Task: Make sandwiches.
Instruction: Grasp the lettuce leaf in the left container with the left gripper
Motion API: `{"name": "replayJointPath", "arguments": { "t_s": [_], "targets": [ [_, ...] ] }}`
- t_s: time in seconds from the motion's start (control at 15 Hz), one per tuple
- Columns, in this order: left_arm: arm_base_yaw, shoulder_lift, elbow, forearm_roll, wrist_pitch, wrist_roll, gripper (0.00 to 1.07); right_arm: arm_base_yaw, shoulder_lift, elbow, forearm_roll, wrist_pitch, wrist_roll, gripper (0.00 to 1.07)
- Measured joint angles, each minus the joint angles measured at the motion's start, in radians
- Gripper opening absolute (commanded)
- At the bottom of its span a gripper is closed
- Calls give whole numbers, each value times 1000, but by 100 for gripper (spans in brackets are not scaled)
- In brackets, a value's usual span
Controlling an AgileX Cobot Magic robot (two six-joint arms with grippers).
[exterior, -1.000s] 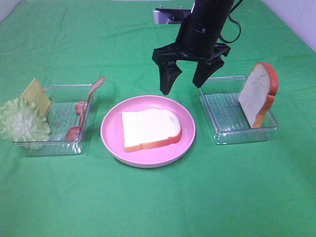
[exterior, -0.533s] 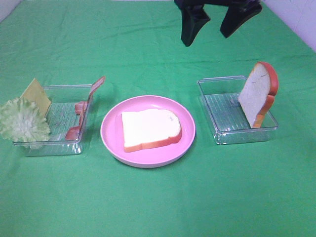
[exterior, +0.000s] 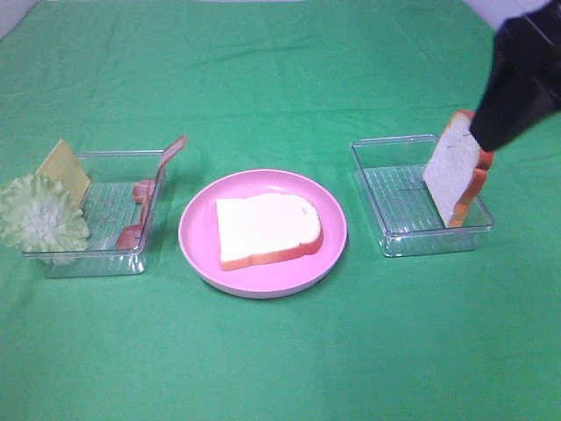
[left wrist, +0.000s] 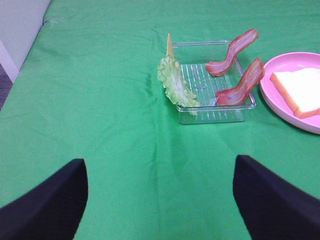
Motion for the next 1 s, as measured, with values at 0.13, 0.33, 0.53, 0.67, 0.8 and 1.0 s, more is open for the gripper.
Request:
{"name": "replayJointPath", "arguments": {
  "t_s": [0.13, 0.33, 0.53, 0.67, 0.8, 1.0],
  "targets": [
    [0, 0, 0, 0, 0, 0, 76, 0, -110, 107, 0, 1, 0, 76],
    [0, 0, 0, -2, 0, 0, 76, 0, -319, 300, 0, 1, 0, 76],
    [0, 0, 0, -5, 0, 0, 76, 0, -597, 510, 0, -84, -14, 76],
    [0, 0, 0, -6, 0, 0, 76, 0, -705, 560, 24, -103, -32, 76],
    [0, 0, 0, -6, 0, 0, 76, 0, -861, 600, 64, -130, -88, 76],
    [0, 0, -1, -7, -2, 0, 76, 0, -1005, 638, 84, -154, -128, 76]
  ]
}}
